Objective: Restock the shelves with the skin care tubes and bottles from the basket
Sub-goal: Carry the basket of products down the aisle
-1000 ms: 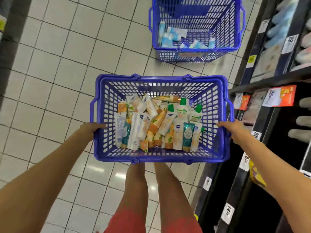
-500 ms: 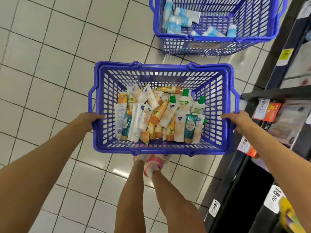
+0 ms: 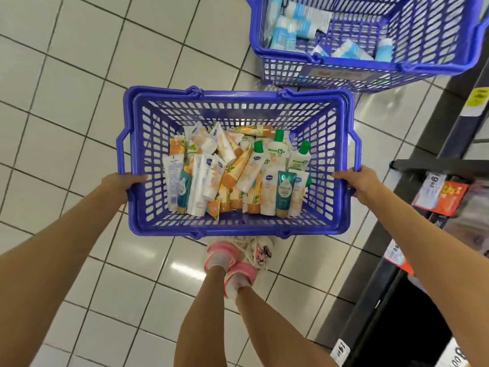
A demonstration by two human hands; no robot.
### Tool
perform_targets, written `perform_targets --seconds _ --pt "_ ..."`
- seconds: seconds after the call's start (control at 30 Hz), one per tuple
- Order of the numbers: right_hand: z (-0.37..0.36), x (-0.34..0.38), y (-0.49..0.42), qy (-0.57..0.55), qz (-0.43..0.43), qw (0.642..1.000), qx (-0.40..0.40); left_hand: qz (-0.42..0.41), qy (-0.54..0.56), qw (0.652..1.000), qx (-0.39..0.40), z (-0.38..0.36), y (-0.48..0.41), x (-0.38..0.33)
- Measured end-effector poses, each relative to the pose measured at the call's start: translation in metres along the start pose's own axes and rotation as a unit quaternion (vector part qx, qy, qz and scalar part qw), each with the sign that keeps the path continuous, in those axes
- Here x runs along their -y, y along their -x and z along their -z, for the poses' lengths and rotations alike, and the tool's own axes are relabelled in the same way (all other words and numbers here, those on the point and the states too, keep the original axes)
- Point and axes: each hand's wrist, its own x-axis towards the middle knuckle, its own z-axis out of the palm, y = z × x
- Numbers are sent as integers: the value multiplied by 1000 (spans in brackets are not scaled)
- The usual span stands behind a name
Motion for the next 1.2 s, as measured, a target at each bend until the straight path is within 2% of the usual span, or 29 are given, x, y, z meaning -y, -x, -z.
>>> perform_targets --seconds 0.23,0.37,0.43,0.5,0.53,0.57,0.6,0.63,0.7,0.73,0.9,1.07,1.2 --pt "-19 -2 -14 6 8 1000 -17 -17 14 1000 8 2 -20 7" --pt "-22 4 -6 107 -9 994 -33 -41 -3 998 42 12 -12 5" --pt "-25 7 9 265 30 960 -90 -45 -66 997 -1 11 -4 6" --pt "-30 9 29 420 160 873 -189 -73 -173 975 -117 6 12 10" --pt "-34 10 40 431 232 844 -218 -140 -199 954 -174 2 22 14" --pt "-40 9 48 407 273 846 -211 -228 -205 930 -201 -3 31 20" --pt "-50 7 56 357 281 875 -170 -294 -209 912 -195 -10 38 28" --pt "-60 2 63 326 249 906 -106 -329 -222 902 -167 -18 43 38" --pt "-83 -15 66 314 151 937 12 -333 -255 902 -101 -34 44 58" --pt "-92 -25 66 307 115 944 31 -325 -259 906 -79 -41 41 66" --pt "-129 -58 50 314 55 948 -12 -233 -243 940 -59 -63 15 89" --pt "-150 -71 41 306 38 946 -102 -213 -254 942 -46 -74 -11 93" --pt "-144 -77 27 310 59 942 -110 -199 -253 946 -49 -85 -28 98"
